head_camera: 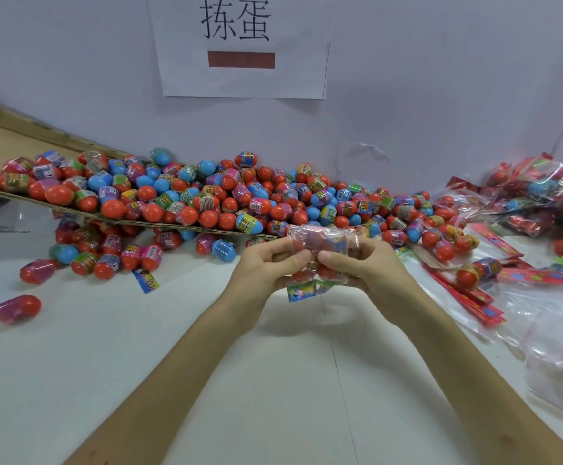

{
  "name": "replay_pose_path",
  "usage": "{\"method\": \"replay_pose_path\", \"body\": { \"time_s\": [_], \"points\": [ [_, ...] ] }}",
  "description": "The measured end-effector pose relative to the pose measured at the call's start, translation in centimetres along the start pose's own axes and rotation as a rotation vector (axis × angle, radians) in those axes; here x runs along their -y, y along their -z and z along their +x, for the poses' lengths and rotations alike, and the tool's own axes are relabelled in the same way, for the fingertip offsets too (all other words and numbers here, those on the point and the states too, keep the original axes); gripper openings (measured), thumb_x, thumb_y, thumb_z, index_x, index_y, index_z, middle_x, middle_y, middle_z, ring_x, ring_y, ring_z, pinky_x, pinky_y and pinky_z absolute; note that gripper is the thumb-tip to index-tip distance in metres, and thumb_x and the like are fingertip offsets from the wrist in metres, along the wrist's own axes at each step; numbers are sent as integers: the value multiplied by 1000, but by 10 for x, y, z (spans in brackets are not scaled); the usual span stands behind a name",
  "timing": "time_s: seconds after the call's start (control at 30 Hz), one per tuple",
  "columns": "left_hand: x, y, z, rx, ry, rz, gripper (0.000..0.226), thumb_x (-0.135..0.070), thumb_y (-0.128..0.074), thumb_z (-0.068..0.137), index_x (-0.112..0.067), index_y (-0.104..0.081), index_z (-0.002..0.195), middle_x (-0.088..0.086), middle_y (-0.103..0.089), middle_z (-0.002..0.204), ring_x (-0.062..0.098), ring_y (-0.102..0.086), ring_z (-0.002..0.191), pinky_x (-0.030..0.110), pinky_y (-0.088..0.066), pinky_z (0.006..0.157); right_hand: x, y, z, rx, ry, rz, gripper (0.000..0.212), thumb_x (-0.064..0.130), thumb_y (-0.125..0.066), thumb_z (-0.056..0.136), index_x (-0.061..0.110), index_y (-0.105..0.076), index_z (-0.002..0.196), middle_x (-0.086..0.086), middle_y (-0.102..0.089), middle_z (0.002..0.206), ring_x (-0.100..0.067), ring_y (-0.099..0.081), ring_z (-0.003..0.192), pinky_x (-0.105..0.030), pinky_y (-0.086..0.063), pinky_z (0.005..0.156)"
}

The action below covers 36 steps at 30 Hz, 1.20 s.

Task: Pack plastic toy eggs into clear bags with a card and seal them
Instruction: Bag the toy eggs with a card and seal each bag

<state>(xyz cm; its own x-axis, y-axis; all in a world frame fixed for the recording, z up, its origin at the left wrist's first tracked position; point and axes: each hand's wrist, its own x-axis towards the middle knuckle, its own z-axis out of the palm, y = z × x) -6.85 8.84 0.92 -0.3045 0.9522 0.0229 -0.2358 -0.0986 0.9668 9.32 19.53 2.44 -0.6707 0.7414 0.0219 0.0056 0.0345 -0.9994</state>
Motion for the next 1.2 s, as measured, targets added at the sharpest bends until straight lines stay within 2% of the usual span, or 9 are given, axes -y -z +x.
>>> {"method": "replay_pose_path", "body": {
  "time_s": [0.13,0.33,0.5,0.63,0.77,0.87,1.03,1.1,1.2],
  "points": [
    [-4,3,0,68,55,-100,41,-20,-72,82,-5,-72,120,10,-76,113,22,-72,102,32,-60,90,2,8,1,64,-101,99,58,34,-94,58,3,-76,104,-20,-74,110,-43,-70,100,-51,-58,94],
    [-4,7,0,116,117,-189,37,-19,-70,83,-8,-73,117,8,-76,114,18,-73,99,27,-60,85,0,17,4,193,-156,194,60,42,-100,56,6,-79,98,-24,-59,103,-41,-41,98,-43,-38,88],
    [-4,7,0,128,144,-238,39,-18,-69,84,-6,-71,121,10,-75,118,19,-73,100,29,-60,90,2,23,3,270,-139,215,57,45,-96,61,9,-80,102,-12,-73,87,-24,-70,76,-34,-64,77],
    [-5,8,-1,133,153,-295,37,-18,-68,86,-6,-72,121,11,-74,119,20,-72,101,29,-61,88,0,24,2,262,-132,259,37,28,-72,86,2,-72,111,-4,-75,77,-14,-74,69,-31,-63,70],
    [-5,8,-1,137,152,-295,30,-18,-68,87,-12,-80,113,10,-74,119,20,-72,102,30,-59,93,-1,22,4,194,-145,236,31,25,-71,79,6,-80,103,-18,-77,103,-26,-77,85,-37,-64,71],
    [-5,6,-2,140,151,-314,27,-19,-68,87,-16,-82,109,9,-75,118,19,-73,101,29,-60,93,-1,23,4,176,-131,227,31,24,-72,78,7,-81,102,-15,-77,103,-27,-77,87,-37,-63,69],
    [-4,5,-3,150,117,-279,31,-20,-74,91,-14,-76,121,9,-74,122,20,-72,104,30,-59,92,2,19,4,130,-110,240,49,22,-70,77,-3,-68,118,-16,-75,104,-29,-76,87,-42,-64,77],
    [-5,4,-1,119,90,-247,40,-31,-70,89,-14,-70,125,9,-74,121,21,-72,103,31,-60,90,3,19,4,90,-91,263,45,22,-69,78,-3,-69,116,-13,-75,101,-26,-76,84,-41,-65,74],
    [-8,4,2,4,58,-198,57,-54,-73,81,-14,-63,121,8,-75,116,24,-73,98,34,-62,85,0,21,7,27,-36,202,22,19,-69,83,7,-75,99,-11,-75,96,-26,-75,84,-37,-65,68]
  ]
}}
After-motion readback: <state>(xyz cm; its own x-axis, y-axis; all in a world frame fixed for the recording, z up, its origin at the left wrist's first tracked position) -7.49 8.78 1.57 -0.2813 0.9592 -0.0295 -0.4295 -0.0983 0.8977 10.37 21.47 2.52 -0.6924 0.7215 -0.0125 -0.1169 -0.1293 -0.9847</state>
